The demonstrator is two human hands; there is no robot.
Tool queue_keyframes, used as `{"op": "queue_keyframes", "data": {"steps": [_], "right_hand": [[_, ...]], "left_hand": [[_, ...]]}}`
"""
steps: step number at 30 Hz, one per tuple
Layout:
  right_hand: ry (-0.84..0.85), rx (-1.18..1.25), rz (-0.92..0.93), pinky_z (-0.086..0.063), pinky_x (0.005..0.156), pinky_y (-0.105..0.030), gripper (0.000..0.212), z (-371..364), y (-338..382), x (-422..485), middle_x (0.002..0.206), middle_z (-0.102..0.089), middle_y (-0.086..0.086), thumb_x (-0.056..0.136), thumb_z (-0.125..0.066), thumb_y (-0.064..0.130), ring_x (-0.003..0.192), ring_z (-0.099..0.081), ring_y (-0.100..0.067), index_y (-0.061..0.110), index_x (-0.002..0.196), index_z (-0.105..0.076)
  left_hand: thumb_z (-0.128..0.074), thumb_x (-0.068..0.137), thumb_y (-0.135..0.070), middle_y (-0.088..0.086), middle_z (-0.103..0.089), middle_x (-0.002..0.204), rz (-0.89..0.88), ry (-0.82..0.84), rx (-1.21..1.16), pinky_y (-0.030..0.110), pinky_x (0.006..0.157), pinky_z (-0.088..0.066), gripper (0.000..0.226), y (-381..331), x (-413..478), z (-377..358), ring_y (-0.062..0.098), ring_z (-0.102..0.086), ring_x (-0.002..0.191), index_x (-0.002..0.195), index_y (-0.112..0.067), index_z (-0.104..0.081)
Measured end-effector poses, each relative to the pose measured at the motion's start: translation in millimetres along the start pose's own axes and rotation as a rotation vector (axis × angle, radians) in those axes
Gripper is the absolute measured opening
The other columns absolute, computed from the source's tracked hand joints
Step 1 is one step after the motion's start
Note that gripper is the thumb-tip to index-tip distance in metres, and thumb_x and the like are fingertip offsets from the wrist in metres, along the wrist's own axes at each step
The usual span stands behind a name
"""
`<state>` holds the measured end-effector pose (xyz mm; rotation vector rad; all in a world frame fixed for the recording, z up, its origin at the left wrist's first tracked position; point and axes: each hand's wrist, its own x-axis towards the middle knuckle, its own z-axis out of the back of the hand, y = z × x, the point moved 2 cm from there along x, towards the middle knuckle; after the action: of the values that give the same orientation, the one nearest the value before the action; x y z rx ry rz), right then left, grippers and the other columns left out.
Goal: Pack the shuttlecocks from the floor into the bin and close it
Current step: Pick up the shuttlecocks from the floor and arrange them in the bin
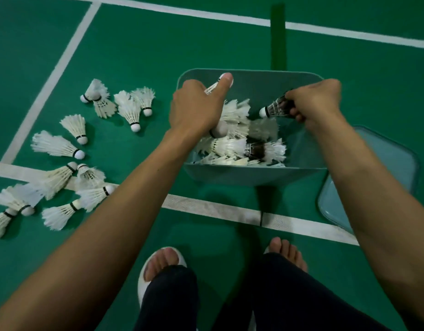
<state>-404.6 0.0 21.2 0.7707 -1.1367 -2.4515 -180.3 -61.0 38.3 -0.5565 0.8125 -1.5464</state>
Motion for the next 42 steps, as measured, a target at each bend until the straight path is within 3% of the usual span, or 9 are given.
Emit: {"op": "queue_keyframes", "data": {"steps": [4,8,13,21,25,28,32,37,42], "right_hand": [[0.044,0.067,-0.133,-0.040,0.038,-0.020,0.011,-25.0,-21.4,19.1,0.066,-0.074,-0.009,0.088,-0.064,0.007,0.038,-0.058,-0.013,0.000,0.087,-0.073],[0.140,0.198,-0.232,-0.036,0.037,-0.017,0.015,-51.5,-22.0,21.7,0.063,-0.072,-0.006,0.093,-0.061,0.003,0.034,-0.053,-0.009,0.004,0.079,-0.068],[0.268,0.227,-0.264,-0.035,0.037,-0.017,0.009,-77.2,-18.2,18.8,0.058,-0.066,-0.003,0.095,-0.064,0.006,0.034,-0.052,-0.008,0.006,0.086,-0.065],[0.217,0.238,-0.258,-0.041,0.039,-0.019,0.017,-65.6,-16.7,13.7,0.082,-0.073,-0.010,0.089,-0.074,0.017,0.040,-0.061,-0.014,0.006,0.091,-0.061],[0.088,-0.178,0.007,-0.045,0.049,-0.023,0.041,-29.5,-17.6,11.7,0.075,-0.076,0.002,0.081,-0.074,0.044,0.051,-0.066,-0.007,0.008,0.100,-0.071],[0.386,-0.143,-0.115,-0.031,0.037,-0.015,0.048,-18.6,-20.8,-4.9,0.057,-0.071,0.000,0.089,-0.069,0.048,0.034,-0.043,-0.007,0.001,0.097,-0.073],[0.610,0.123,-0.365,-0.031,0.038,-0.014,0.040,-24.5,-21.7,-19.7,0.079,-0.076,-0.003,0.095,-0.065,0.044,0.039,-0.043,-0.006,0.005,0.094,-0.070],[0.366,0.574,-0.426,-0.037,0.041,-0.017,0.013,-5.9,-18.7,-15.6,0.070,-0.071,-0.002,0.093,-0.071,0.019,0.040,-0.048,-0.004,0.007,0.098,-0.073],[-0.197,-0.265,0.212,-0.055,0.067,-0.036,0.018,8.9,-15.2,-0.5,0.091,-0.075,-0.009,0.086,-0.061,0.025,0.076,-0.068,-0.029,0.013,0.090,-0.074]], "left_hand": [[-0.061,0.092,-0.056,-0.001,-0.046,0.064,0.187,0.236,-0.081,0.029,0.059,-0.033,0.046,11.8,16.0,-42.7,0.019,-0.044,0.059,0.070,-0.017,-0.049],[-0.064,0.091,-0.050,0.001,-0.055,0.079,0.315,0.344,-0.166,0.029,0.061,-0.040,0.057,30.0,22.3,-64.7,0.020,-0.056,0.072,0.122,-0.001,-0.063],[-0.071,0.089,-0.044,0.006,-0.065,0.089,0.341,0.384,-0.215,0.037,0.074,-0.053,0.037,45.7,26.8,-64.2,0.023,-0.065,0.078,0.094,-0.009,-0.061],[-0.073,0.089,-0.046,0.014,-0.073,0.113,0.416,0.412,-0.336,0.037,0.084,-0.060,0.059,43.7,29.2,-67.3,0.022,-0.072,0.087,0.127,-0.003,-0.058],[-0.069,0.092,-0.048,0.011,-0.073,0.109,0.419,0.419,-0.413,0.042,0.092,-0.060,0.052,33.0,24.3,-74.6,0.022,-0.074,0.093,0.123,-0.007,-0.059],[-0.058,0.100,-0.048,0.011,-0.073,0.107,0.362,0.381,-0.463,0.034,0.083,-0.057,0.052,22.1,23.4,-79.1,0.020,-0.072,0.091,0.121,-0.002,-0.063],[-0.046,0.107,-0.041,0.016,-0.077,0.098,0.209,0.388,-0.515,0.032,0.075,-0.059,0.049,4.8,9.8,-86.3,0.022,-0.072,0.080,0.106,-0.001,-0.074],[-0.047,0.106,-0.043,0.001,-0.072,0.089,0.054,0.457,-0.346,0.021,0.066,-0.052,0.045,1.3,-2.7,-88.7,0.008,-0.064,0.078,0.101,-0.008,-0.074],[-0.058,0.093,-0.014,0.007,-0.069,0.100,0.187,0.500,-0.333,0.028,0.071,-0.043,0.023,9.2,-0.4,-76.0,0.013,-0.060,0.086,0.105,0.001,-0.072]]}}
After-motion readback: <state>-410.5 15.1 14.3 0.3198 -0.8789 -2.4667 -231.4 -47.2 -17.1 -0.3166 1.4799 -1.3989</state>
